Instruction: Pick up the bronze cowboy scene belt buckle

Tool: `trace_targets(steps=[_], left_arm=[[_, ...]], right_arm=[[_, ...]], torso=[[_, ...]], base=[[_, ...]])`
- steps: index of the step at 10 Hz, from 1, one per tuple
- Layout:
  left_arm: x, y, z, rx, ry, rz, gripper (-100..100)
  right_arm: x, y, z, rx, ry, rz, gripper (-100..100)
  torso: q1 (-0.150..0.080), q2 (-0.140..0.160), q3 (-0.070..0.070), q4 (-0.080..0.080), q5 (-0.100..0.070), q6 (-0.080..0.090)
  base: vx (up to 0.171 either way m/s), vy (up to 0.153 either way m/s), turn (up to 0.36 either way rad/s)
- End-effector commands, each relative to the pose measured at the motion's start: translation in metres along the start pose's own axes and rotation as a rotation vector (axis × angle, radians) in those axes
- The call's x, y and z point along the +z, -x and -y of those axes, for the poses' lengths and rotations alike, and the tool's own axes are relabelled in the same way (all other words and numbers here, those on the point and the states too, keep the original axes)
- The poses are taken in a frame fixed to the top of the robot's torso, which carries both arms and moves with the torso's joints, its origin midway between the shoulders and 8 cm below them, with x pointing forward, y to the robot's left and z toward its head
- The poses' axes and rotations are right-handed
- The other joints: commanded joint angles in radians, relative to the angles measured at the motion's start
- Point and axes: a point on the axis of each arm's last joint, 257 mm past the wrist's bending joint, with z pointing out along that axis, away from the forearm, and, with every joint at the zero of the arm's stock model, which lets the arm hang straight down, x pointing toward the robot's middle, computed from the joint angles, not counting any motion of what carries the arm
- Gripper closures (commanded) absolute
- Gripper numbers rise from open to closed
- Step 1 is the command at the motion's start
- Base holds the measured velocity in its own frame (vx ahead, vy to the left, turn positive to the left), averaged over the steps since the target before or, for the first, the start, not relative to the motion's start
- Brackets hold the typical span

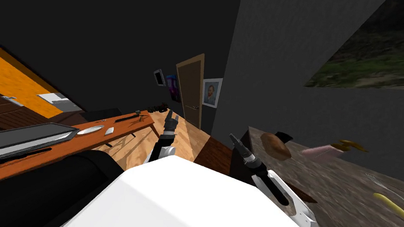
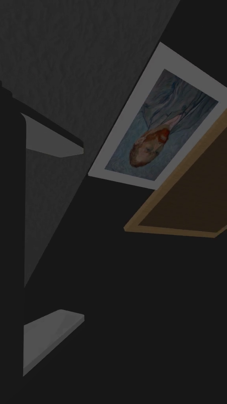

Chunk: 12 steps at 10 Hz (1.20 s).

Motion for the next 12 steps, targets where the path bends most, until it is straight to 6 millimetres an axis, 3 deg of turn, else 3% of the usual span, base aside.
trace_targets(steps=[1,6,9,12], left_arm=[[0.000,0.000,0.000,0.000,0.000,0.000,0],[0.000,0.000,0.000,0.000,0.000,0.000,0],[0.000,0.000,0.000,0.000,0.000,0.000,0],[0.000,0.000,0.000,0.000,0.000,0.000,0]], right_arm=[[-0.010,-0.014,0.012,-0.020,-0.010,-0.071,-100],[-0.040,-0.035,0.041,-0.076,-0.045,-0.231,-100],[-0.072,-0.051,0.065,-0.115,-0.078,-0.366,-100],[-0.101,-0.051,0.087,-0.147,-0.125,-0.454,-100]], torso=[[0.000,0.000,0.000,0.000,0.000,0.000],[0.000,0.000,0.000,0.000,0.000,-0.001],[0.000,0.001,0.000,0.000,0.000,0.001],[0.000,0.001,0.001,0.000,0.000,0.000]], base=[[-0.086,-0.033,0.275],[-0.068,-0.028,0.210],[-0.082,-0.021,0.234],[-0.078,-0.021,0.194]])
